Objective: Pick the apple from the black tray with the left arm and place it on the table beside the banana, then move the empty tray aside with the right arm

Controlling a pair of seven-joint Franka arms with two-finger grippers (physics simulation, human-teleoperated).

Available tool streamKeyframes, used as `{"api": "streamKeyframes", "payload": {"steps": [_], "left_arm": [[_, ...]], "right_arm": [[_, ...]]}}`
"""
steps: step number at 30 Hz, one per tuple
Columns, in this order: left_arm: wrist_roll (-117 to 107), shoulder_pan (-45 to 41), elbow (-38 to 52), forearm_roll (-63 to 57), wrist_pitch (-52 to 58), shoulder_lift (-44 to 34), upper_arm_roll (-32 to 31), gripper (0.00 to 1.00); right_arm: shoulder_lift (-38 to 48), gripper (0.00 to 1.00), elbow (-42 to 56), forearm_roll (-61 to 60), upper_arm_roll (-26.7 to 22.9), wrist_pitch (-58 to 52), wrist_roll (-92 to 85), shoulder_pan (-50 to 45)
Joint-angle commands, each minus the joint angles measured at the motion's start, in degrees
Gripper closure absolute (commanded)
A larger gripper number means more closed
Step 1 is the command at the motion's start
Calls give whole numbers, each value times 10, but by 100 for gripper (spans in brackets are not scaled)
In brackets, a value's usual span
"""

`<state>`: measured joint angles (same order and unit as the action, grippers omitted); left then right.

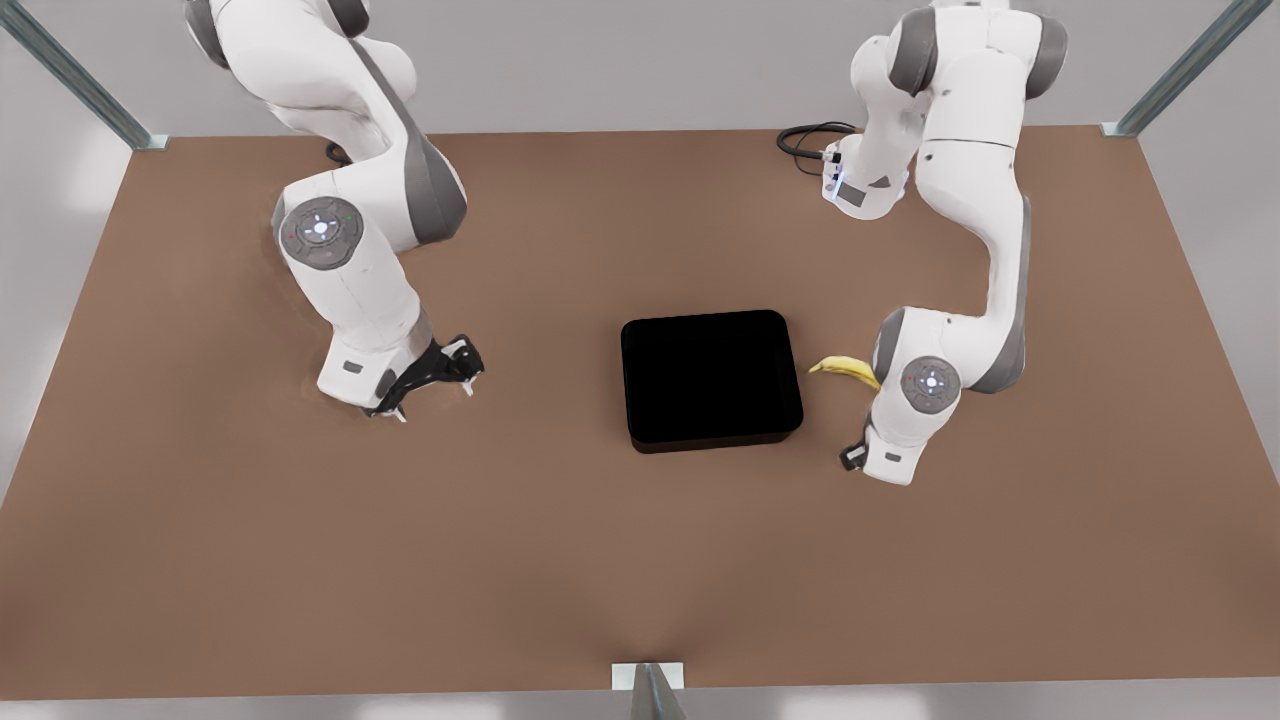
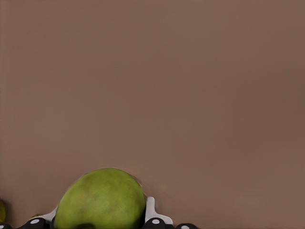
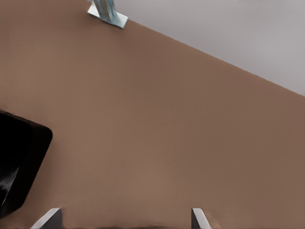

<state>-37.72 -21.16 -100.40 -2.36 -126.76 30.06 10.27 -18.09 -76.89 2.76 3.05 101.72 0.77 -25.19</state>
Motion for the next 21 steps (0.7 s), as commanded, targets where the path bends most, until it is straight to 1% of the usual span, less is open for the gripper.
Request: {"api": "streamKeyframes", "payload": {"steps": [1, 2, 3, 4, 5, 6, 7, 9, 10, 11, 12, 13, 14, 15, 16, 17, 18, 21], "left_arm": [[370, 14, -29, 8, -53, 22, -1, 32], [371, 16, -76, 7, -121, 19, -1, 32], [375, 16, -108, 7, -163, 15, 0, 32], [375, 20, -138, 7, -202, 10, 0, 32], [375, 20, -139, 6, -201, 5, 0, 32], [376, 20, -139, 6, -198, 2, 1, 7], [381, 20, -139, 6, -196, -4, 4, 0], [379, 20, -138, 6, -195, -11, 5, 0], [375, 20, -134, 6, -165, -25, 5, 0], [371, 20, -132, 6, -117, -61, 5, 0], [367, 20, -119, 6, -38, -117, 5, 0], [360, 20, -82, 6, 46, -151, 5, 0], [360, 23, 52, 65, 217, -157, 15, 0], [359, 31, 145, 111, 316, -156, 36, 0], [363, 30, 168, 112, 336, -156, 53, 0], [450, 38, 169, 107, 368, -158, 52, 0], [480, 38, 170, 107, 363, -161, 76, 0], [432, 33, 163, 113, 330, -169, 75, 0]], "right_arm": [[-6, 0, 19, 0, 19, -89, 235, -40], [-19, 0, 31, 1, 60, -77, 230, -50], [-39, 0, 60, 1, 72, -37, 235, -72], [-55, 0, 67, -2, 71, -20, 279, -76], [-67, 0, 68, -2, 78, -14, 325, -76], [-81, 0, 88, -2, 85, -13, 423, -76], [-87, 0, 90, -2, 96, -7, 513, -76], [-89, 0, 90, -1, 99, 3, 610, -80], [-98, 0, 88, 0, 99, 3, 615, -80], [-107, 0, 85, 3, 100, 5, 626, -82], [-119, 0, 75, 14, 100, 22, 628, -87], [-114, 0, 43, 20, 100, 45, 630, -89], [-106, 0, 11, 21, 100, 68, 639, -92], [-87, 0, -26, 20, 100, 96, 642, -92], [-81, 0, -42, 20, 100, 105, 644, -92], [-81, 0, -54, 21, 100, 119, 644, -92], [-82, 0, -70, 21, 101, 140, 643, -92], [-90, 0, -106, 45, 100, 185, 645, -92]]}}
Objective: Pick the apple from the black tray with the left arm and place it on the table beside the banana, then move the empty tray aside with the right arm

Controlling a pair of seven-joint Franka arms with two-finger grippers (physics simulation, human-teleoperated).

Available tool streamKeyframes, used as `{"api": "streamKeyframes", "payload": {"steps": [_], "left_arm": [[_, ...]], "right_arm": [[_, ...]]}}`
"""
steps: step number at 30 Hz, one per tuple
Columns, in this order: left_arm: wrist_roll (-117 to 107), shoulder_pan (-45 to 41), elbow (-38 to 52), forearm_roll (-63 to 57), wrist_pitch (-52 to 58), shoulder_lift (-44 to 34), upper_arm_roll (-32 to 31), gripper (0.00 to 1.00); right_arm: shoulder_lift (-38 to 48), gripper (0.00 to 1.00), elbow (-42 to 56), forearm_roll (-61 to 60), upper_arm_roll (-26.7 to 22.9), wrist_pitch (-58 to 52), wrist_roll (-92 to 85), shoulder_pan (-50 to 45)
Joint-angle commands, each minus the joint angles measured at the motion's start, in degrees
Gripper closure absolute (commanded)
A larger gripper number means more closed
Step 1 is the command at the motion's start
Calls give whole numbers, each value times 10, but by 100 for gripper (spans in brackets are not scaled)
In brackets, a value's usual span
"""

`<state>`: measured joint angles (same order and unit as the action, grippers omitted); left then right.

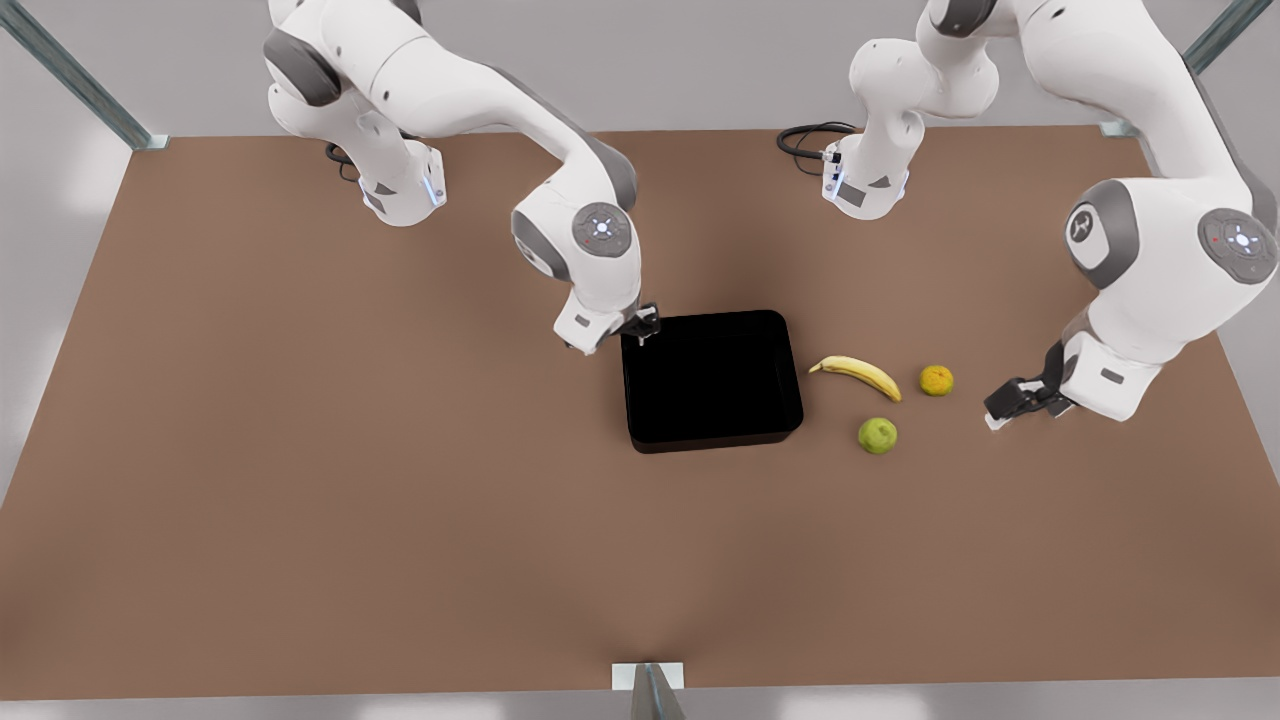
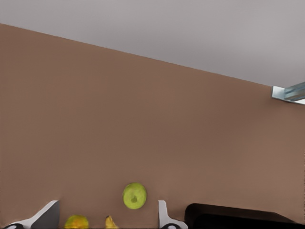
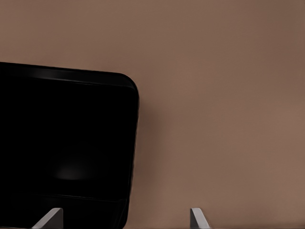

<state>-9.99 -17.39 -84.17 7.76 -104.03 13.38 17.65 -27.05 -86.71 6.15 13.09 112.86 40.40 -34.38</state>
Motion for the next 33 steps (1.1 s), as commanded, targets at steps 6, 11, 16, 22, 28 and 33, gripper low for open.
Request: {"api": "streamKeyframes", "payload": {"steps": [6, 11, 16, 22, 28, 33], "left_arm": [[154, -12, 1, 5, 97, 3, -3, 0], [153, -12, 1, 4, 96, 3, -3, 0], [153, -12, 0, 3, 96, 3, -3, 0], [153, -12, 0, 3, 96, 3, -3, 0], [153, -12, 0, 3, 96, 3, -3, 0], [153, -12, 0, 3, 96, 3, -3, 0]], "right_arm": [[-12, 0, -67, 33, 0, 173, 261, 0], [-49, 0, -67, 40, 0, 224, 260, 0], [-92, 0, -67, 57, 1, 254, 257, -1], [-112, 0, -85, 75, 8, 282, 253, -3], [-136, 6, -85, 73, 7, 314, 253, 1], [-144, 37, -84, 74, 7, 315, 250, 2]]}}
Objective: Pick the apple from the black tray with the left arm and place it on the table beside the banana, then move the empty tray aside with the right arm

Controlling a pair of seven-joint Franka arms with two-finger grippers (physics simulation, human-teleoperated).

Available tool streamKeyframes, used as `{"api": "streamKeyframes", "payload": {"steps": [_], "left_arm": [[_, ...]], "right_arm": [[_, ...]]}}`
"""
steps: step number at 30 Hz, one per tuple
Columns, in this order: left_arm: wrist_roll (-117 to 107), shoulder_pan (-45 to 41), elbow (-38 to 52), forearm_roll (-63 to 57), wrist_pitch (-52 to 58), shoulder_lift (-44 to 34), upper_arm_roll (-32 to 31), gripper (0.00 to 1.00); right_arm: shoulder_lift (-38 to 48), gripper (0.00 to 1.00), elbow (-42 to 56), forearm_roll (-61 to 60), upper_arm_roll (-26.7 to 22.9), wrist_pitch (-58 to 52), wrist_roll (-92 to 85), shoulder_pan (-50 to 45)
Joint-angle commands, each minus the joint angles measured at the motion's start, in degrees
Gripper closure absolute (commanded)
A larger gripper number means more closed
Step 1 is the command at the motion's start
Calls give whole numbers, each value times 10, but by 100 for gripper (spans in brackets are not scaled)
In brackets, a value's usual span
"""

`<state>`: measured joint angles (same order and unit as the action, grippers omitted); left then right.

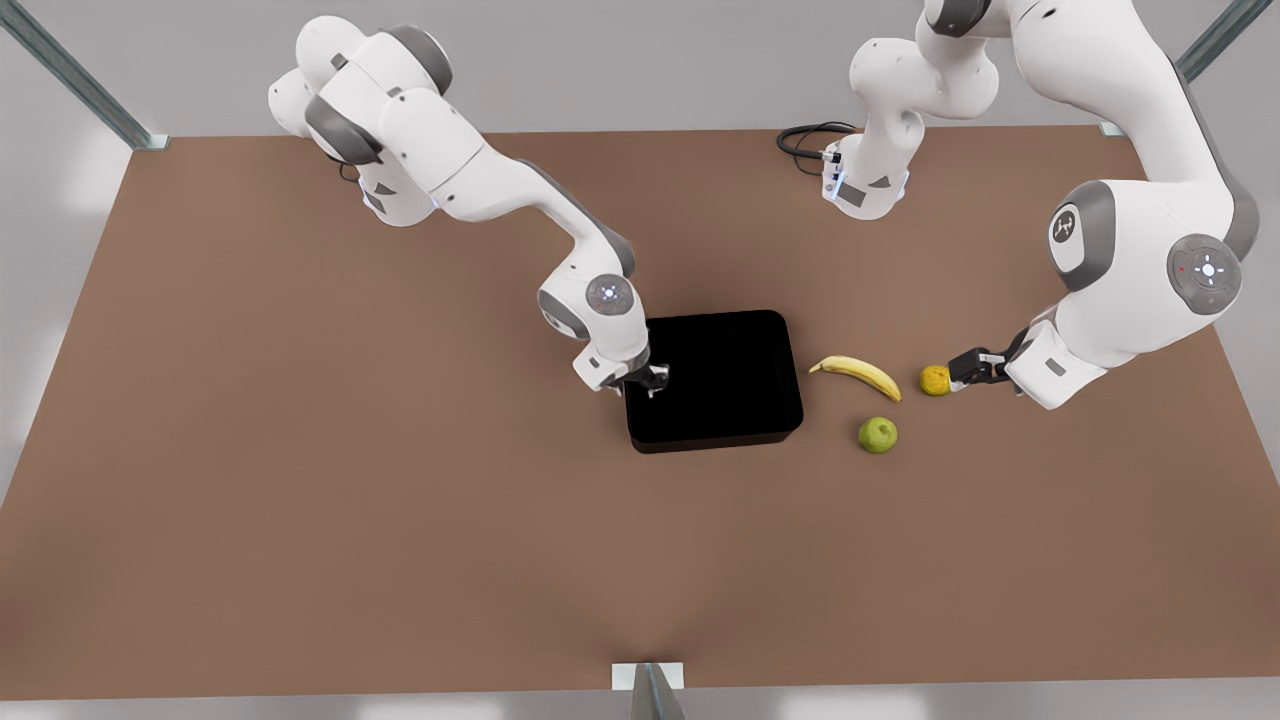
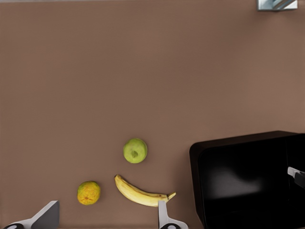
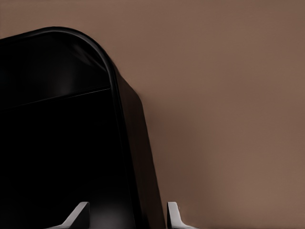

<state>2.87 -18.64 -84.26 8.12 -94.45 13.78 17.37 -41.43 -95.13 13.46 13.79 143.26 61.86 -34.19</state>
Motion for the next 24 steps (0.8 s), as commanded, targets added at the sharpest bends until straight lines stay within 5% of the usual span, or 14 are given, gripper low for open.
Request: {"api": "streamKeyframes", "payload": {"steps": [1, 3, 10, 20, 24], "left_arm": [[24, 0, 0, 0, 1, -1, 0, 0], [24, 0, 0, 0, 1, -1, 0, 0], [24, 0, 0, 0, 1, -1, 0, 0], [23, 0, 0, 0, 1, -1, 0, 0], [24, 0, 0, 0, 0, 0, 0, 0]], "right_arm": [[0, 45, 0, 0, 0, 11, 30, 0], [0, 58, 1, 0, -1, 11, 30, 1], [2, 77, 1, -4, -1, 11, 9, 1], [55, 81, -1, -6, 3, -50, -15, 1], [116, 81, -1, -61, -2, -151, -104, 11]]}}
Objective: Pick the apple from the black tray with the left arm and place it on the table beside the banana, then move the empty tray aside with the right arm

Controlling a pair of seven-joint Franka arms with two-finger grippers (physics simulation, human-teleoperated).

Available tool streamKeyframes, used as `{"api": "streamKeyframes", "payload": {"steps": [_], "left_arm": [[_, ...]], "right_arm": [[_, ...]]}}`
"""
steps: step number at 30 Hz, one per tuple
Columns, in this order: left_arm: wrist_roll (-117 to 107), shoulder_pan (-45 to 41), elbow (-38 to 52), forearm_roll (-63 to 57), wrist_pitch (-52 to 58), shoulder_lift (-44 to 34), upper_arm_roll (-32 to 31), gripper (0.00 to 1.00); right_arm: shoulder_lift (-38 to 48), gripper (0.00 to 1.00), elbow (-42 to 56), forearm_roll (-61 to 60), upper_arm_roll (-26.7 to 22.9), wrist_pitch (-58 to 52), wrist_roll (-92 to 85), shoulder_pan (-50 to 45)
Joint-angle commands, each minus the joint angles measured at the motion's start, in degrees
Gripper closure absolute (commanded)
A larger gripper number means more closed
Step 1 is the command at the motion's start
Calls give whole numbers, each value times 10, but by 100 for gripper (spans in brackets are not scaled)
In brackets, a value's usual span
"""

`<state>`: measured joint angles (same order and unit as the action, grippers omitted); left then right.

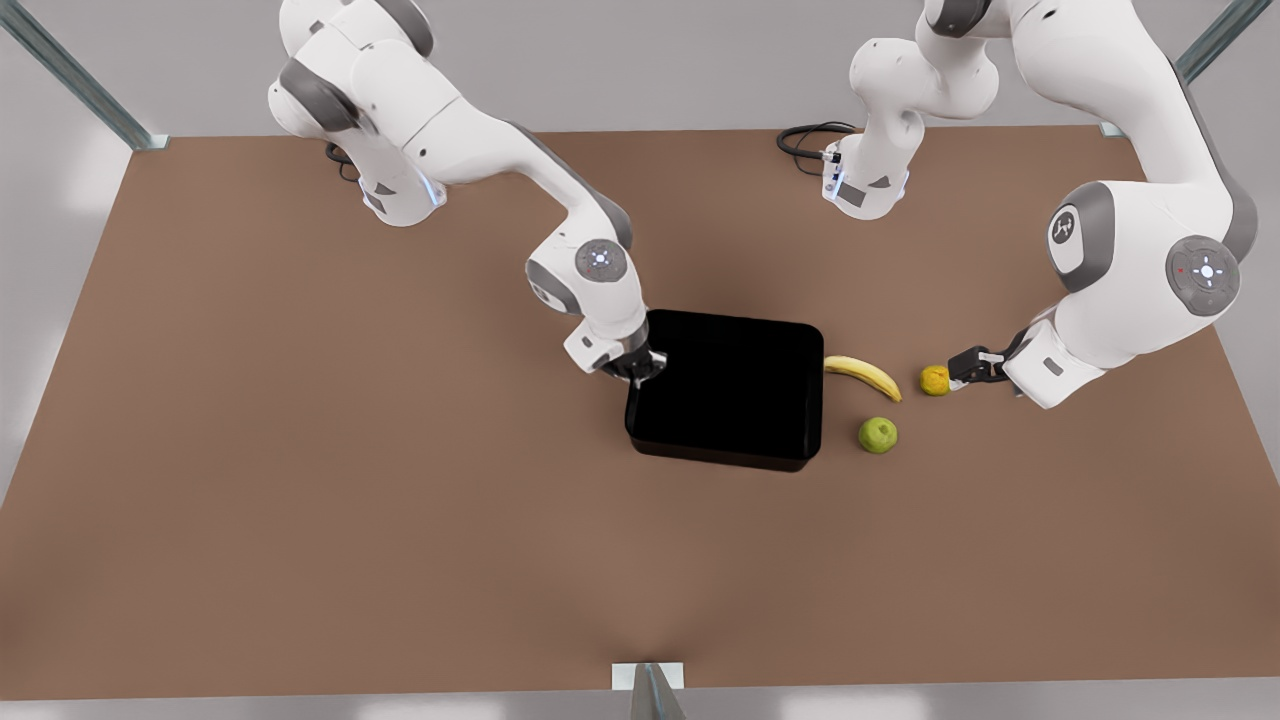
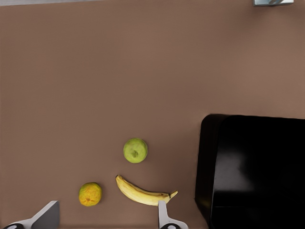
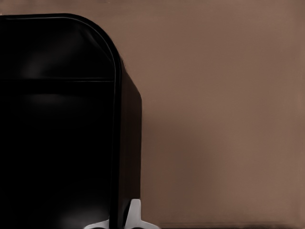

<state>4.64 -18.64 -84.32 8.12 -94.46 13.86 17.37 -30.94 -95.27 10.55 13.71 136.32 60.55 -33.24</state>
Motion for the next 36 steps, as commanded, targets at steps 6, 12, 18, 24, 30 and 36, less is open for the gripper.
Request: {"api": "streamKeyframes", "payload": {"steps": [6, 12, 18, 24, 30, 36], "left_arm": [[5, 0, 0, 0, -2, -1, 0, 0], [5, -1, -1, 0, -2, -1, 0, 0], [5, -1, -1, 0, -3, -1, 0, 0], [5, -1, -1, 0, -3, -1, 0, 0], [2, -1, -1, 0, -3, -1, 0, 0], [2, -1, 0, 0, -3, 0, 0, 0]], "right_arm": [[99, 82, 2, -130, -88, -224, -289, 13], [132, 83, 5, -178, -192, -290, -453, 16], [142, 86, 7, -179, -292, -323, -598, 16], [140, 86, 7, -190, -387, -327, -759, 17], [98, 87, 9, -238, -465, -293, -914, 25], [29, 89, 20, -295, -507, -247, -1008, 32]]}}
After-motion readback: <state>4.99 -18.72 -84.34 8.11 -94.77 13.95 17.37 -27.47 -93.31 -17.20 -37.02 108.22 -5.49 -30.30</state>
